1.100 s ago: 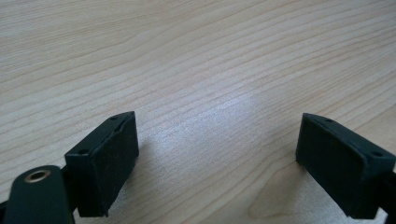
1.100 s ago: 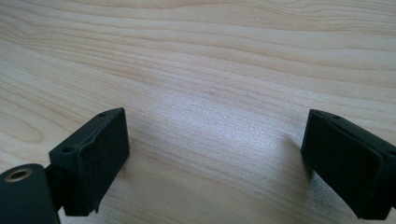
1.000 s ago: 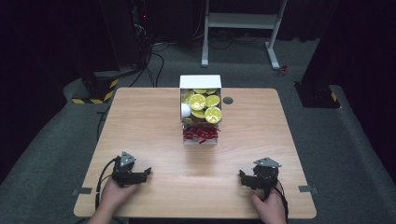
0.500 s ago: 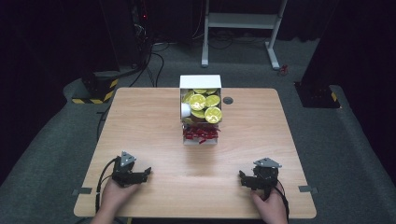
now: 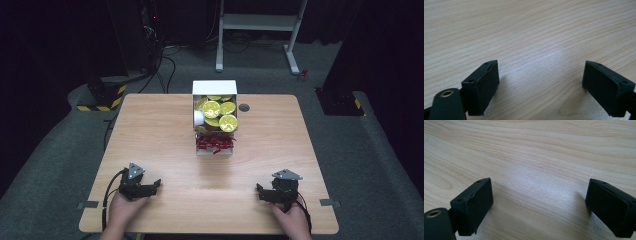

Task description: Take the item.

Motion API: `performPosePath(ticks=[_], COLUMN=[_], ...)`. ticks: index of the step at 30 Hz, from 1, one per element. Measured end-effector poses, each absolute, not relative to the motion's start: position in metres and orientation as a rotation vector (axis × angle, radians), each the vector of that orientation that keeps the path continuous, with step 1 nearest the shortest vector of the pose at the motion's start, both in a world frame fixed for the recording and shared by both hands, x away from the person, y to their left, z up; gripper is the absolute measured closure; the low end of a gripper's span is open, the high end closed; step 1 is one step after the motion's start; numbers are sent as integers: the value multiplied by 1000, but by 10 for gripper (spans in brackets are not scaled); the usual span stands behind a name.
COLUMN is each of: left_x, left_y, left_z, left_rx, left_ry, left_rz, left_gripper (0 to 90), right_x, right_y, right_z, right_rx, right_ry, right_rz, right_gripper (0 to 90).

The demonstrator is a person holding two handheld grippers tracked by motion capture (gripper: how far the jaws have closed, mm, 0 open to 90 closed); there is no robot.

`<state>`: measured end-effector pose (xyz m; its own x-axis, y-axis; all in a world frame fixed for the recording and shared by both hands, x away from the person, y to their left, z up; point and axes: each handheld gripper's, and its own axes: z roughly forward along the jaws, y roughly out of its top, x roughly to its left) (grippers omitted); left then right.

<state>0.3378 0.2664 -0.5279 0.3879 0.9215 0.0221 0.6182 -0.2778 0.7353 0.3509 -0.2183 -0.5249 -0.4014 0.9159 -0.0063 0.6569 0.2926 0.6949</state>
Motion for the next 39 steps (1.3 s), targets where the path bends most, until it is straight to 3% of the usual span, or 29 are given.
performPosePath(ticks=[18,28,39], left_x=[333,323,322], left_y=[272,274,270], left_z=[-525,-504,-479], left_rx=[1983,1962,1866], left_ry=[1291,1275,1199], left_rz=[566,611,557], left_gripper=[147,148,145], right_x=[352,354,354], right_y=[-223,-231,-235], right_z=[-525,-523,-523], right_rx=[1384,1393,1387], right_ry=[2183,2194,2199], right_rz=[872,861,862], right_gripper=[75,77,76])
